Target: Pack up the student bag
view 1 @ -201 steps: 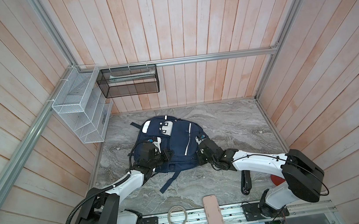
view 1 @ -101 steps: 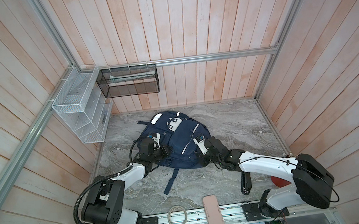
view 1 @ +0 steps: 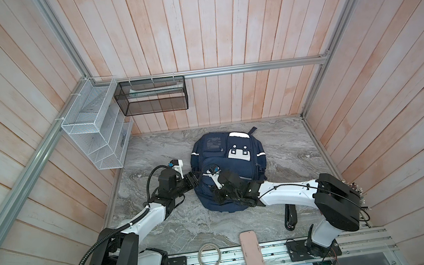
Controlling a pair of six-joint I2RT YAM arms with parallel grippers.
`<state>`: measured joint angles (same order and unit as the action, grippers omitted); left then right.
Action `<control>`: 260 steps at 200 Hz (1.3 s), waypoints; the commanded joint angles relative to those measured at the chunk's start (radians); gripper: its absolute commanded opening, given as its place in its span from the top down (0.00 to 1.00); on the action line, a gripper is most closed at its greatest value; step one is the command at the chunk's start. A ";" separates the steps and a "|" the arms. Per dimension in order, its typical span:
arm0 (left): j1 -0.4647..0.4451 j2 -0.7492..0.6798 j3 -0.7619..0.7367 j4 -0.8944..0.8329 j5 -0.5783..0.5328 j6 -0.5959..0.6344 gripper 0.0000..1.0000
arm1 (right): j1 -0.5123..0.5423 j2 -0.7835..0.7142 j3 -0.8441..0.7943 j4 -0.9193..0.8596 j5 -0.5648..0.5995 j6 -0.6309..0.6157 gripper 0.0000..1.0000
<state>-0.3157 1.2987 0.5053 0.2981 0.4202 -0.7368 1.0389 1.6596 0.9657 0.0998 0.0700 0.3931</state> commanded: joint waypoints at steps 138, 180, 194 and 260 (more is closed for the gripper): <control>0.024 0.073 0.147 -0.056 0.023 0.070 1.00 | -0.138 -0.358 -0.377 -0.222 0.261 0.154 1.00; 0.039 0.156 0.187 0.013 0.008 0.043 1.00 | -0.256 -0.428 -0.425 -0.155 0.136 0.072 1.00; 0.047 0.204 0.224 0.031 0.011 0.042 1.00 | -0.222 -0.407 -0.397 -0.146 0.113 0.075 1.00; 0.029 0.045 0.209 0.007 -0.120 0.021 0.33 | -0.088 -0.143 -0.160 0.001 0.017 0.087 1.00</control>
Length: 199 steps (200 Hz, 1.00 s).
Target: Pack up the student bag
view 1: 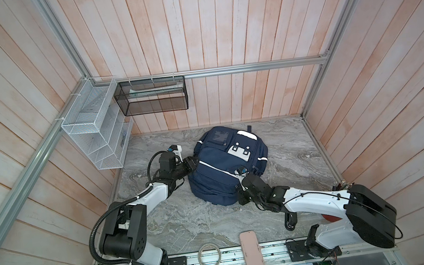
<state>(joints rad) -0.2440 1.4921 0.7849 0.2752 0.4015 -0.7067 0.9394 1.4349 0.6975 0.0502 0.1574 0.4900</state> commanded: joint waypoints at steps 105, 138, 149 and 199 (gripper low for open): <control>-0.172 0.084 -0.135 0.291 0.029 -0.136 0.76 | 0.036 0.087 0.096 0.070 -0.087 -0.049 1.00; -0.167 0.045 -0.183 0.251 0.012 -0.121 1.00 | -0.012 0.048 0.056 -0.075 0.068 -0.025 1.00; -0.168 0.018 -0.214 0.245 0.011 -0.121 1.00 | -0.062 0.036 0.035 -0.115 0.096 -0.013 1.00; -0.227 -0.085 -0.338 0.234 -0.007 -0.158 1.00 | -0.347 0.041 0.010 -0.147 -0.031 -0.051 1.00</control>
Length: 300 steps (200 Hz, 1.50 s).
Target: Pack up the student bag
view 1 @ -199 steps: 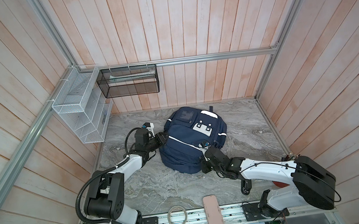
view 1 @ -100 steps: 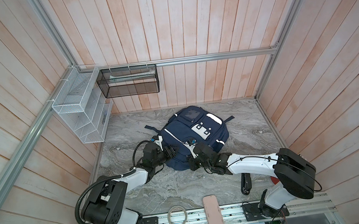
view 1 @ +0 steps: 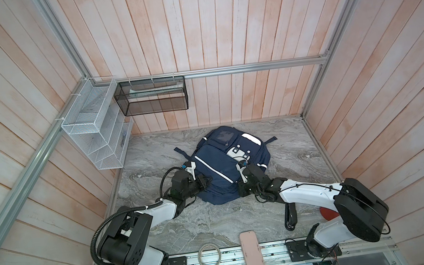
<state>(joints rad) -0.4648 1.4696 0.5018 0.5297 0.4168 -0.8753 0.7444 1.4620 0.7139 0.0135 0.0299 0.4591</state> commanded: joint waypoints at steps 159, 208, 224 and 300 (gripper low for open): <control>-0.188 -0.355 0.038 -0.268 -0.196 0.164 0.24 | -0.253 -0.124 0.102 -0.073 0.204 -0.143 0.24; -0.003 -0.527 0.033 -0.332 -0.782 0.616 0.00 | -0.512 -0.280 -0.153 0.424 0.240 -0.210 0.12; 0.080 -0.481 -0.026 -0.178 -0.906 0.761 0.00 | -0.589 -0.252 -0.263 0.648 0.306 -0.256 0.09; 0.534 -0.172 -0.224 0.406 -0.411 0.781 0.02 | -0.751 -0.068 -0.427 1.023 0.202 -0.389 0.04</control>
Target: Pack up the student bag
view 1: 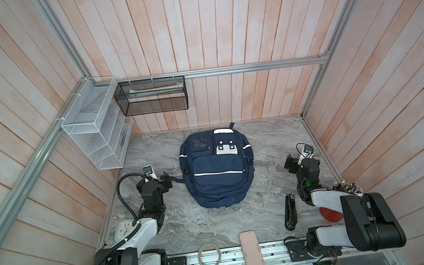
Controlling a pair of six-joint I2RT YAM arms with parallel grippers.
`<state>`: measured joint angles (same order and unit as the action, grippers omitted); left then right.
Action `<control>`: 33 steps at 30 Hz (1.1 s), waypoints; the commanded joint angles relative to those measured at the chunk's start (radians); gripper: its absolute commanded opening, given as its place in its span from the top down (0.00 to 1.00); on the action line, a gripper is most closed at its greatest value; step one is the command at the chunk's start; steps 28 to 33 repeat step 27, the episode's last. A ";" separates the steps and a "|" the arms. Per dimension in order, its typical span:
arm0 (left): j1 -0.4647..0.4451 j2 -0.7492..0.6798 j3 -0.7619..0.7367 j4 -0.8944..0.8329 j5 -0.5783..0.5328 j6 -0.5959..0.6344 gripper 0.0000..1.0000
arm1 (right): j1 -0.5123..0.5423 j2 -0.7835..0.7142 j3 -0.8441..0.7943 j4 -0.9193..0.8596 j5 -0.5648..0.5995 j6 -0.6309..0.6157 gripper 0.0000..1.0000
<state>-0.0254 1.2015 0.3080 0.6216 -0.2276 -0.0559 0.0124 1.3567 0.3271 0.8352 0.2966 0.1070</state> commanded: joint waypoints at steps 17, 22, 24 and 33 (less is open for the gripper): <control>0.078 0.346 -0.016 0.485 0.318 0.027 0.00 | -0.035 0.162 -0.086 0.377 -0.195 -0.066 0.02; 0.062 0.349 -0.014 0.487 0.287 0.038 0.00 | -0.034 0.160 -0.085 0.371 -0.196 -0.067 0.02; 0.061 0.349 -0.013 0.482 0.286 0.037 0.00 | -0.035 0.160 -0.086 0.371 -0.195 -0.067 0.02; 0.062 0.348 -0.014 0.482 0.285 0.036 0.00 | -0.035 0.165 -0.079 0.368 -0.195 -0.064 0.02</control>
